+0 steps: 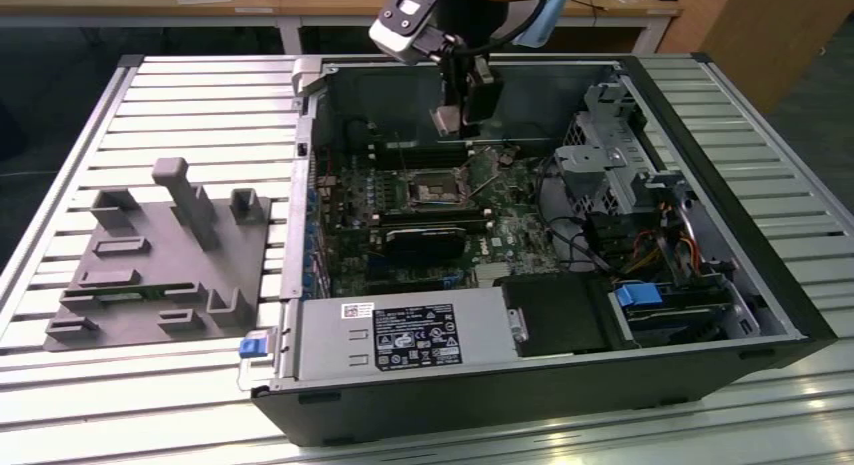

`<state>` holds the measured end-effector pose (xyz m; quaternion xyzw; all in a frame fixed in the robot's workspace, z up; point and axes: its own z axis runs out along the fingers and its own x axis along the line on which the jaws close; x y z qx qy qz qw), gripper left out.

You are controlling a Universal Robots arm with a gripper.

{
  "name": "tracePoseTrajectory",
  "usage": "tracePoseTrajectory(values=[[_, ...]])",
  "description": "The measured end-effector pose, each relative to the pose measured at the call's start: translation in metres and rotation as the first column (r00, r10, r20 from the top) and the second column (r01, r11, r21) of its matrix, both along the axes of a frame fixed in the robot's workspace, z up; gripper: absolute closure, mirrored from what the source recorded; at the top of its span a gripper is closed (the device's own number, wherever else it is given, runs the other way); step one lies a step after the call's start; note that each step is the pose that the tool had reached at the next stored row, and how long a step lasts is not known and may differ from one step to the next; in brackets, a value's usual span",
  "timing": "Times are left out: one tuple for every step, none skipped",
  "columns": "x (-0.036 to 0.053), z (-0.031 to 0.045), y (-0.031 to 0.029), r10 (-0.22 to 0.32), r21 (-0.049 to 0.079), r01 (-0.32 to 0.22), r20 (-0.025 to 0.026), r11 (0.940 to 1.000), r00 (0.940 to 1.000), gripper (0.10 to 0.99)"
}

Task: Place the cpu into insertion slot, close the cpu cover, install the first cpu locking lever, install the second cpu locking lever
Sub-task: 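Place the cpu into insertion slot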

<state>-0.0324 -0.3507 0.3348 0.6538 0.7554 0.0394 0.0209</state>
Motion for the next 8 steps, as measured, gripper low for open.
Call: tracePoseTrajectory(values=[[0.0000, -0.0002, 0.0000, 0.000, 0.000, 0.000, 0.0000, 1.0000, 1.0000, 0.545], [0.0000, -0.0071, 0.0000, -0.007, 0.000, 0.007, 0.0000, 1.0000, 1.0000, 0.545], [0.0000, -0.0074, 0.0000, -0.008, 0.000, 0.008, 0.0000, 1.0000, 1.0000, 0.545], [0.0000, -0.0077, 0.0000, -0.008, 0.000, 0.008, 0.0000, 1.0000, 1.0000, 0.545], [0.0000, -0.0080, 0.0000, -0.009, 0.000, 0.009, 0.0000, 1.0000, 1.0000, 0.545], [0.0000, -0.0083, 0.0000, -0.009, 0.000, 0.009, 0.0000, 1.0000, 1.0000, 0.545], [0.0000, -0.0086, 0.0000, -0.009, 0.000, 0.009, 0.0000, 1.0000, 1.0000, 0.545], [0.0000, -0.0090, 0.0000, -0.010, 0.000, 0.010, 0.0000, 1.0000, 1.0000, 0.545]])
